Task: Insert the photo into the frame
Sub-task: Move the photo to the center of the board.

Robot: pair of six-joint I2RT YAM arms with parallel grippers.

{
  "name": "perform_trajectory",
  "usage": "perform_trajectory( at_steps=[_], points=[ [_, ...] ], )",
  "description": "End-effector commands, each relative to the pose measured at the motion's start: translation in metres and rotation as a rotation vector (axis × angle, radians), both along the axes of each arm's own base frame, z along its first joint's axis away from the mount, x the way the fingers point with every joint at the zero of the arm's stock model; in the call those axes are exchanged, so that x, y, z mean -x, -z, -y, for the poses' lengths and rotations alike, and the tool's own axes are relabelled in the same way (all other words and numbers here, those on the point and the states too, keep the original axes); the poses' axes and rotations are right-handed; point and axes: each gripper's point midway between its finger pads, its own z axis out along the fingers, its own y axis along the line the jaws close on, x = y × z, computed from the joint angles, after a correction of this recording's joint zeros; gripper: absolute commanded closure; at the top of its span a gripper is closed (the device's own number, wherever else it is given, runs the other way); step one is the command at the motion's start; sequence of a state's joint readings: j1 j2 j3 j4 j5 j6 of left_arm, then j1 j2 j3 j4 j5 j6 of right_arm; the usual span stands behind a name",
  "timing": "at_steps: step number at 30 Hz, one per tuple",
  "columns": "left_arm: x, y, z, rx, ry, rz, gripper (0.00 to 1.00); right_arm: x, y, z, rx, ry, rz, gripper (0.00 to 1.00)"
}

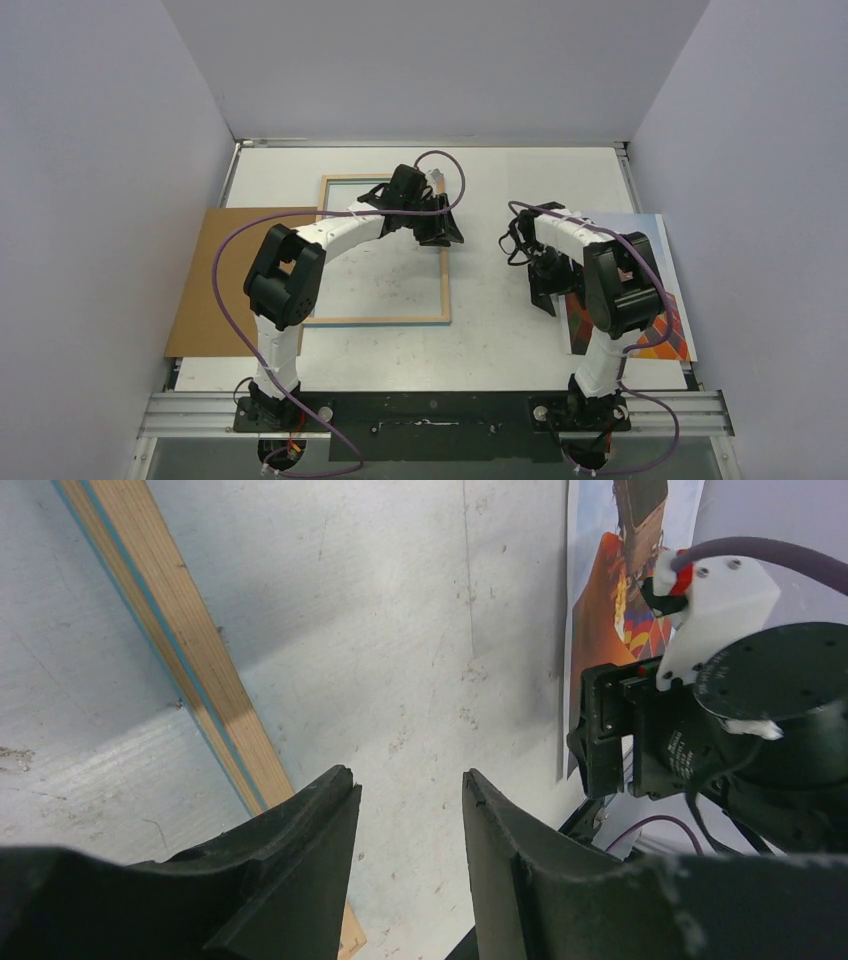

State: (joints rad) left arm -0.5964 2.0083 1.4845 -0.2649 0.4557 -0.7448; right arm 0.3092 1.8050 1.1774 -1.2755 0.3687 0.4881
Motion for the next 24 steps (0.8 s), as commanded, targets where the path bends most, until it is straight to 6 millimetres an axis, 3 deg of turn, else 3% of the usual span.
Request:
perform_trajectory(
  at_steps=[1,6,13,19,24],
  points=[
    [-0.011,-0.032,0.004,0.047,0.015,0.087,0.59,0.011,0.005,0.004,0.048,-0.022,-0.073,0.35],
    [-0.014,-0.030,0.001,0.041,0.008,0.084,0.59,0.022,0.017,0.005,0.068,-0.025,-0.145,0.37],
    [-0.019,-0.030,-0.003,0.039,0.000,0.078,0.59,0.029,0.022,0.022,0.200,-0.040,-0.207,0.44],
    [-0.023,-0.032,-0.009,0.041,-0.010,0.081,0.59,0.011,0.016,0.036,0.326,-0.060,-0.137,0.51],
    [-0.026,-0.034,-0.012,0.045,-0.018,0.082,0.59,-0.007,0.009,0.037,0.372,-0.075,-0.065,0.68]
  ],
)
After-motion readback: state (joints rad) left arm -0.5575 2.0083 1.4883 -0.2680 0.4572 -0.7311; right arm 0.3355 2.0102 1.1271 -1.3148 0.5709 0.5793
